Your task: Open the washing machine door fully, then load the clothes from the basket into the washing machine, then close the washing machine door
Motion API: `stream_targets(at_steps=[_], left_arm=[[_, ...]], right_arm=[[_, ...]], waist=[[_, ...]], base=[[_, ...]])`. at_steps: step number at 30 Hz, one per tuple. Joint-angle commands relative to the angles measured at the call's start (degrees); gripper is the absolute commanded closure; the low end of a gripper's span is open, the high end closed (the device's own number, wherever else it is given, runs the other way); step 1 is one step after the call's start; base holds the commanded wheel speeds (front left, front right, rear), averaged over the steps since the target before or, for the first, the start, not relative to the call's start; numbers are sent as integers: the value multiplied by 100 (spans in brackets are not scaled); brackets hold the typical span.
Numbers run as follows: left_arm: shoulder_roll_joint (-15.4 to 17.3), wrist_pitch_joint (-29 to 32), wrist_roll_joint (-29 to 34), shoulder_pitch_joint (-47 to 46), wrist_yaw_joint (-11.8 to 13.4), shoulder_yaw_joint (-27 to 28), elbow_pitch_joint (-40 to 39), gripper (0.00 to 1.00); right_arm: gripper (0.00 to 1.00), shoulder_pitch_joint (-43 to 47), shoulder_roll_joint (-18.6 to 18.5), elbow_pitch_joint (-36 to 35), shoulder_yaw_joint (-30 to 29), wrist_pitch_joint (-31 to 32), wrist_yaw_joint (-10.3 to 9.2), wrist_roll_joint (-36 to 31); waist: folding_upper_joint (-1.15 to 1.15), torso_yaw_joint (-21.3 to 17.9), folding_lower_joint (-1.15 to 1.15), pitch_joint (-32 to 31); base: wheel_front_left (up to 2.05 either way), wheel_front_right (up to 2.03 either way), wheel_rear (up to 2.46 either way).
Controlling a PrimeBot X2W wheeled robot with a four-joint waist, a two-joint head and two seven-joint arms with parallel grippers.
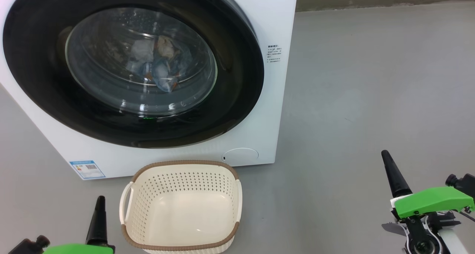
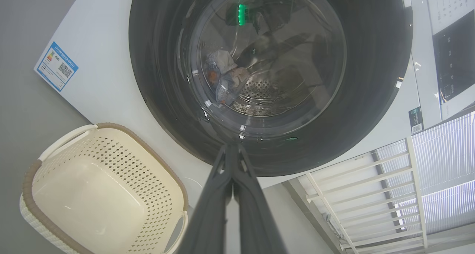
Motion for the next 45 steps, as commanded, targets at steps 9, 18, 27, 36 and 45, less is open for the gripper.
stream_targets(at_steps=[9,18,27,36,45], left_arm=[[25,169,-553,-251,-78,238,-104,100],[-19,316,-1025,-269,-106,322,-100,100],[-58,448,-1446,-284,-131,397,-96,100],[-102,597,-1920,-302,-159,481,-91,100],[-146,744,-2393,-320,-188,565,-86,100]], right_arm=[[100,-33,34,-217,-152,167,-27,525],[100,24,124,-259,-312,318,-30,958],[100,74,205,-297,-455,454,-33,1345],[100,130,297,-340,-617,607,-36,1779],[100,186,388,-383,-778,759,-39,2212]], waist=[[0,16,0,-7],[0,32,0,-14],[0,46,0,-21],[0,62,0,-28],[0,77,0,-35]], base=[[0,0,0],[0,0,0],[0,0,0],[0,0,0],[0,0,0]])
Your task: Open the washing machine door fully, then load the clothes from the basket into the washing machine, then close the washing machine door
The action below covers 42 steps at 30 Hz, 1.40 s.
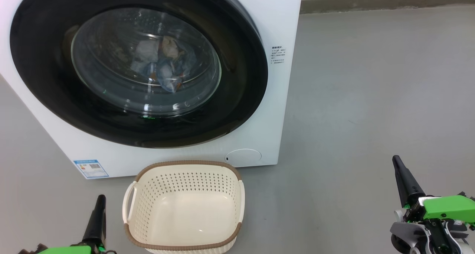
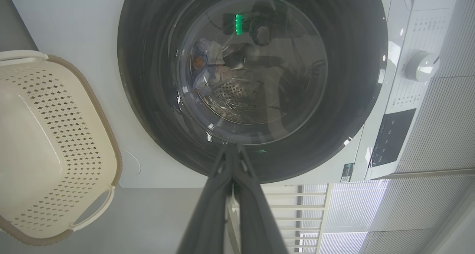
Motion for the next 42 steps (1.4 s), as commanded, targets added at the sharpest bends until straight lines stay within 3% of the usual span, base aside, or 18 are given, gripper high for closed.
stream_targets(at_steps=[1,42], left_arm=[[42,55,-171,-273,-38,212,-103,100],[31,91,-288,-277,-45,233,-103,100]], right_arm=[[100,-34,8,-196,35,62,3,150],[100,-22,41,-206,-19,111,2,245]], waist=[[0,3,0,-1],[0,7,0,-3]], base=[[0,0,0],[0,0,0]])
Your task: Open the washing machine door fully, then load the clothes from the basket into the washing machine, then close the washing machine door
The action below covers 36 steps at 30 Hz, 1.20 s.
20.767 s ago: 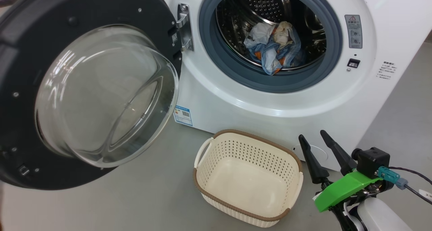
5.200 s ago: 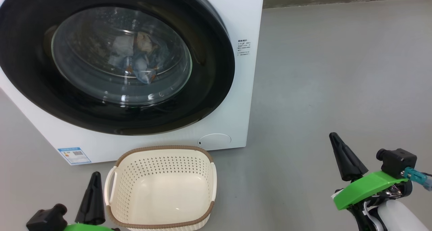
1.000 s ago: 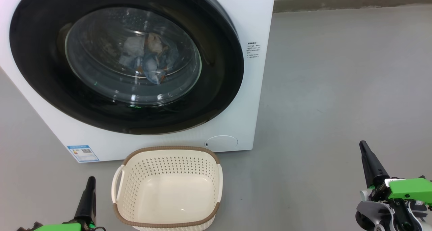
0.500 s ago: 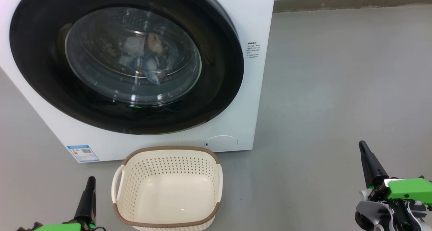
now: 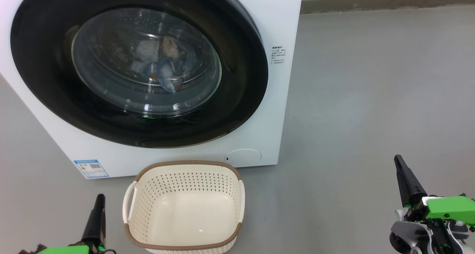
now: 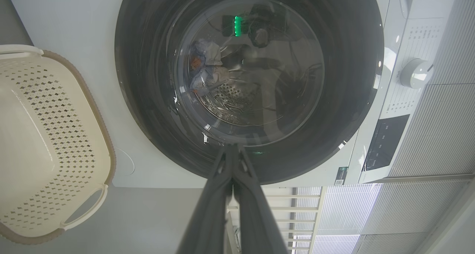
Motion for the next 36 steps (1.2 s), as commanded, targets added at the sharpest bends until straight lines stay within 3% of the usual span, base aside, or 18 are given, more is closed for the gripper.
stream_targets(at_steps=[1,36], left_arm=[[49,42,-40,-259,-38,190,-104,100],[49,41,-41,-259,-38,189,-105,100]], right_arm=[[100,-26,-49,-174,116,44,2,1],[100,-27,-43,-174,107,52,2,-7]], waist=[[0,0,0,0],[0,0,0,0]], base=[[0,0,0],[0,0,0]])
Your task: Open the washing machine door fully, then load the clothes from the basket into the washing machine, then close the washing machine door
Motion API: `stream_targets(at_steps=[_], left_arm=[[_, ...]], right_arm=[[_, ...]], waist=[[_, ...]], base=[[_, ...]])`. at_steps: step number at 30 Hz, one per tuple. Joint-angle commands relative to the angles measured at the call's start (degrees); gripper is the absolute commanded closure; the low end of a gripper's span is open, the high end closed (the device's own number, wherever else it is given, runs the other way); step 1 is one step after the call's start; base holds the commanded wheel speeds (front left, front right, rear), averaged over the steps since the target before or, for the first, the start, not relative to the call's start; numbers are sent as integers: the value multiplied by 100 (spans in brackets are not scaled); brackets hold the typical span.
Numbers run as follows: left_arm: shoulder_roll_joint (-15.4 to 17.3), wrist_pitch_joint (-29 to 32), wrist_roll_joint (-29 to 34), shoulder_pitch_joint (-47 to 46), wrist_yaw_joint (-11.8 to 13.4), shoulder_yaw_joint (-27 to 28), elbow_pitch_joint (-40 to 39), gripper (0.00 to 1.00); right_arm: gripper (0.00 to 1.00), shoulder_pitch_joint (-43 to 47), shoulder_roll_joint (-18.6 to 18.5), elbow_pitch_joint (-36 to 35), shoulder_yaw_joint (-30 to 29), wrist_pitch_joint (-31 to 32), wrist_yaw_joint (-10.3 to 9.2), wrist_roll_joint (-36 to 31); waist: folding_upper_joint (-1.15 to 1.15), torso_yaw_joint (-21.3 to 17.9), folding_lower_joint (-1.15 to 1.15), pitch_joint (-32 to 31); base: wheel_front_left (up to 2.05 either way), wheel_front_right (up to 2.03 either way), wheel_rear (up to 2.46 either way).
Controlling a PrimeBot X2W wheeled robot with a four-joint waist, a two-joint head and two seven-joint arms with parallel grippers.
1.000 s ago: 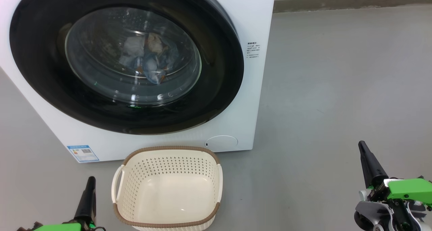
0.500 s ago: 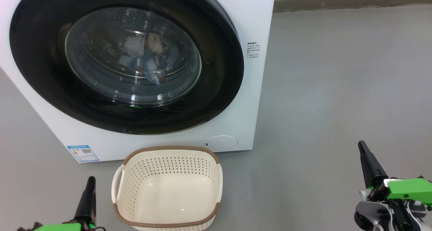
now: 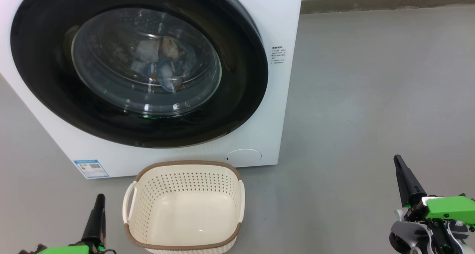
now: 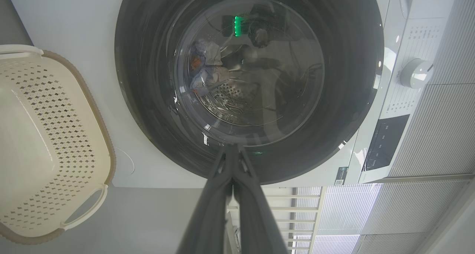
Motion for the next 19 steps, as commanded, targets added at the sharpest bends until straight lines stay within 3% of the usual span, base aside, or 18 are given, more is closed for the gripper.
stream_targets(at_steps=[1,19], left_arm=[[50,40,-41,-258,-38,189,-105,100],[50,40,-41,-258,-38,188,-105,100]], right_arm=[[100,-27,-51,-174,113,29,3,-7],[100,-28,-48,-174,109,32,3,-11]], waist=[[0,0,0,0],[0,0,0,0]], base=[[0,0,0],[0,0,0]])
